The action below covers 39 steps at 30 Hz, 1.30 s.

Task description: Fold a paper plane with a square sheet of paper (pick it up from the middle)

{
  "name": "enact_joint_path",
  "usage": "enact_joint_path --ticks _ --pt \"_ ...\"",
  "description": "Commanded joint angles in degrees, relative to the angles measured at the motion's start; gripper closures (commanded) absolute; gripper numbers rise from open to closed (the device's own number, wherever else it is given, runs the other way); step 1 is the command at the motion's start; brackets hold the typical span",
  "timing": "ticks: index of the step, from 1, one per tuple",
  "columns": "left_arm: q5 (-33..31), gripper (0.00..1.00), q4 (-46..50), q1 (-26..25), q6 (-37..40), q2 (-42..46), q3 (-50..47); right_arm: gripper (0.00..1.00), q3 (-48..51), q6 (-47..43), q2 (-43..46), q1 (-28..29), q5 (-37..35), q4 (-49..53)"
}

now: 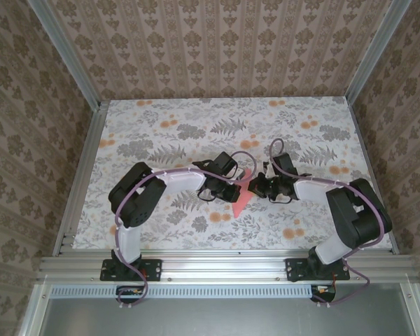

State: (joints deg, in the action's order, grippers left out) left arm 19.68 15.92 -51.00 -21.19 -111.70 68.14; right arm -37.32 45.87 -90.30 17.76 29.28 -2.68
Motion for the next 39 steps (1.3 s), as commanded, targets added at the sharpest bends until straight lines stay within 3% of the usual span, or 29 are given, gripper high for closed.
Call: enact_joint_path --ticks 1,6,14,23,26,30,34,36,39 --pt "-2.37 0.95 4.65 -0.16 0.28 -2.62 -0.27 0.93 -0.64 -2.28 -4.03 -0.72 1.56 1.47" --pt "-2.46 0.95 4.83 -0.16 0.24 -2.55 -0.11 0.93 0.63 -2.48 -5.51 -1.49 -0.13 1.19" --pt "-2.45 0.95 4.87 -0.2 0.3 -2.41 -0.55 0.92 -2.8 -4.41 -0.92 -3.58 1.97 3.93" --pt "-2.26 0.92 5.17 -0.19 -0.24 -1.71 0.13 0.93 -1.01 -4.79 -8.92 -4.65 1.56 1.44" --pt "-3.01 0.86 5.41 -0.18 -1.15 0.44 0.55 0.93 -1.58 -6.33 -8.14 -4.71 0.36 3.54" --pt "-5.32 0.66 7.42 -0.05 -2.14 5.35 1.99 0.93 -4.16 -8.65 -6.94 -4.67 0.73 7.16" --pt "-8.06 0.54 7.63 0.85 -4.85 12.28 0.68 0.91 -7.26 -10.24 -4.46 -4.73 3.32 10.27" --pt "-8.75 0.55 7.57 0.93 -5.93 15.16 -0.18 0.89 -8.56 -10.79 -3.0 -4.75 4.46 11.59" --pt "-6.37 0.67 6.49 0.61 -7.15 18.07 -1.07 0.84 -9.67 -10.84 -0.46 -4.69 5.2 13.36"
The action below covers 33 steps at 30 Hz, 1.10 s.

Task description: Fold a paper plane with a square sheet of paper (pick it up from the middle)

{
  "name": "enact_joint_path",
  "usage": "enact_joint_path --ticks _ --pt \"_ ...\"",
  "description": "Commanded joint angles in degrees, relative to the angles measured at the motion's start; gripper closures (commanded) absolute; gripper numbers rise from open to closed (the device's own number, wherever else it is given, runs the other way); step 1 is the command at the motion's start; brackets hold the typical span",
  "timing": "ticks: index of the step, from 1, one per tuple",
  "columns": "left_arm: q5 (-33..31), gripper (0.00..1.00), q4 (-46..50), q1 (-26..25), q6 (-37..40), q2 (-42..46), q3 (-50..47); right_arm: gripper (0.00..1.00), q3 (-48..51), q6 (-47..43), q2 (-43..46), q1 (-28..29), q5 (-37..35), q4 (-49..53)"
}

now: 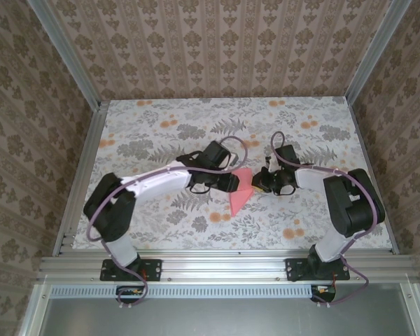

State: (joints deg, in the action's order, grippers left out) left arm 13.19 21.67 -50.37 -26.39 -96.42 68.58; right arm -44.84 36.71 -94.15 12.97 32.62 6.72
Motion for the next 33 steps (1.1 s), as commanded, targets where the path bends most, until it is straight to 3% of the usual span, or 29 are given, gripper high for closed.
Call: enact_joint_path --ticks 1,6,11,22,33 --pt "0.63 0.73 0.69 -0.45 -1.99 3.14 -1.34 0.83 -2.25 -1.72 4.38 0.12 1.77 4.45" --pt "3.87 0.87 1.51 -3.17 -0.73 -0.19 1.06 0.79 -1.48 -1.6 7.31 0.08 0.69 6.27" --pt "0.47 0.93 3.12 -3.61 -1.35 -5.34 2.7 0.73 0.82 -1.05 9.18 0.05 0.17 6.13" --pt "-1.16 0.95 3.33 -2.37 0.01 -9.61 2.8 0.65 3.27 0.14 7.54 0.18 2.42 3.4" --pt "-0.64 0.97 2.17 -1.92 0.55 -13.86 3.06 0.64 3.87 1.09 3.68 0.25 3.76 0.48"
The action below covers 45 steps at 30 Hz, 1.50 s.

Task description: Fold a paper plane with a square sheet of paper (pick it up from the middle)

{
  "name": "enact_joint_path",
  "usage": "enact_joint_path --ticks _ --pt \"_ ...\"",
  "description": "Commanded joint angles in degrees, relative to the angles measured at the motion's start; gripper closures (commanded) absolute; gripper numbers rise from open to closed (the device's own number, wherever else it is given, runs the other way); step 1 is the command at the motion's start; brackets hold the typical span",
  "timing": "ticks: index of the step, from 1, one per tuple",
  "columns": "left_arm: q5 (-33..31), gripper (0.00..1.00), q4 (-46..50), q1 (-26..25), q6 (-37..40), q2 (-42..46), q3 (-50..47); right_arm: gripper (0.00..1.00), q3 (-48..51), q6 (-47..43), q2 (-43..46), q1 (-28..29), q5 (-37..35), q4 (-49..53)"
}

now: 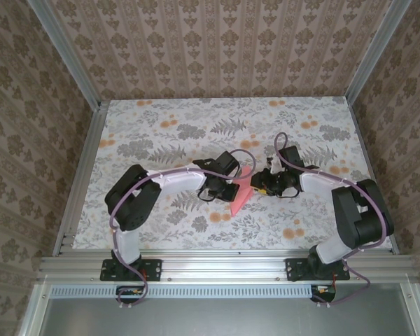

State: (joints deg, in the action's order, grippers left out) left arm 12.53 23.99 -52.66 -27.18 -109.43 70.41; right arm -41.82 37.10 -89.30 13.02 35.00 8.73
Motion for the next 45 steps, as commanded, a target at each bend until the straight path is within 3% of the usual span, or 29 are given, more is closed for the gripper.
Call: enact_joint_path --ticks 1,14,31,45 --pt "0.2 0.97 -0.17 0.35 1.47 -1.07 1.13 0.63 0.87 0.69 -1.57 0.25 1.47 -1.76" --pt "0.82 0.98 -0.52 0.33 1.7 -2.35 -0.01 0.63 -1.04 0.87 -7.15 0.31 2.72 -4.13" --pt "2.12 0.94 -3.88 1.0 1.1 3.05 -2.51 0.61 -0.64 2.44 -4.77 0.3 0.57 -3.89" --pt "2.24 0.94 -3.34 1.52 1.18 1.77 -2.67 0.62 -1.11 5.49 -6.33 0.38 5.07 -9.83"
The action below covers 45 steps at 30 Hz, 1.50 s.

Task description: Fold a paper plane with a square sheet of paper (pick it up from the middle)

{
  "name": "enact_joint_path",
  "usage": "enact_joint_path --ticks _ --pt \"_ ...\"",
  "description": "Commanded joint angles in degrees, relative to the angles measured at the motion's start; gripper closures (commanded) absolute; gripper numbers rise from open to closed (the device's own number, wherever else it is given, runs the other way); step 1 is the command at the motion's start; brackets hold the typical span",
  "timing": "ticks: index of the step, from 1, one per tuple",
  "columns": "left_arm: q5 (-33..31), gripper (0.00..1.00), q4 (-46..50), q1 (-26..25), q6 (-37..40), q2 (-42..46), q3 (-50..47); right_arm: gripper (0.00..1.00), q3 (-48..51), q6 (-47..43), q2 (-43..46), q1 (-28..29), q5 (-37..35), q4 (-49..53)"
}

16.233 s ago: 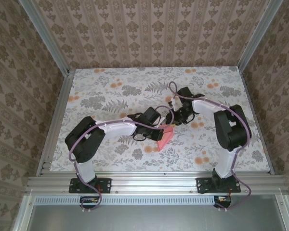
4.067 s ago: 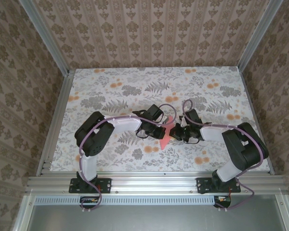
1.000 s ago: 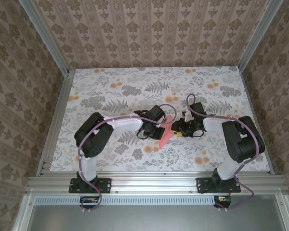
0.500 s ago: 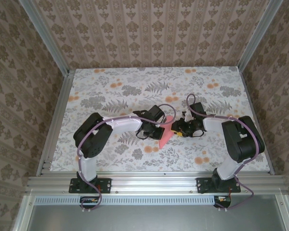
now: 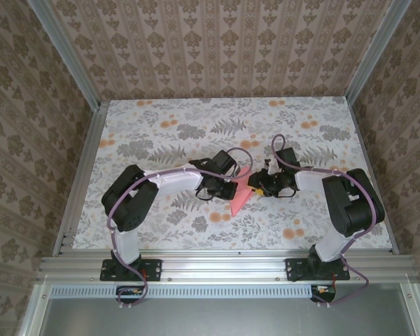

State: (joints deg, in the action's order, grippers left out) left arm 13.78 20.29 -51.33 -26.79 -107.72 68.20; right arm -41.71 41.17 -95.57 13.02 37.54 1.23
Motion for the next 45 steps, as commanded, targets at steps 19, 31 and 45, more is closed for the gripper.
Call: enact_joint_path --ticks 19,31,45 --pt "0.28 0.95 0.3 0.23 0.28 -1.44 -0.09 0.65 -4.05 -9.57 -2.39 1.48 8.37 4.43" --pt "0.28 0.93 -0.78 0.24 -0.19 0.05 -0.8 0.88 -5.77 -12.64 -4.35 1.49 9.16 6.57" --pt "-16.31 0.65 -0.55 -10.73 -4.3 9.72 -5.0 1.0 0.58 3.68 6.44 5.12 -3.58 4.46"
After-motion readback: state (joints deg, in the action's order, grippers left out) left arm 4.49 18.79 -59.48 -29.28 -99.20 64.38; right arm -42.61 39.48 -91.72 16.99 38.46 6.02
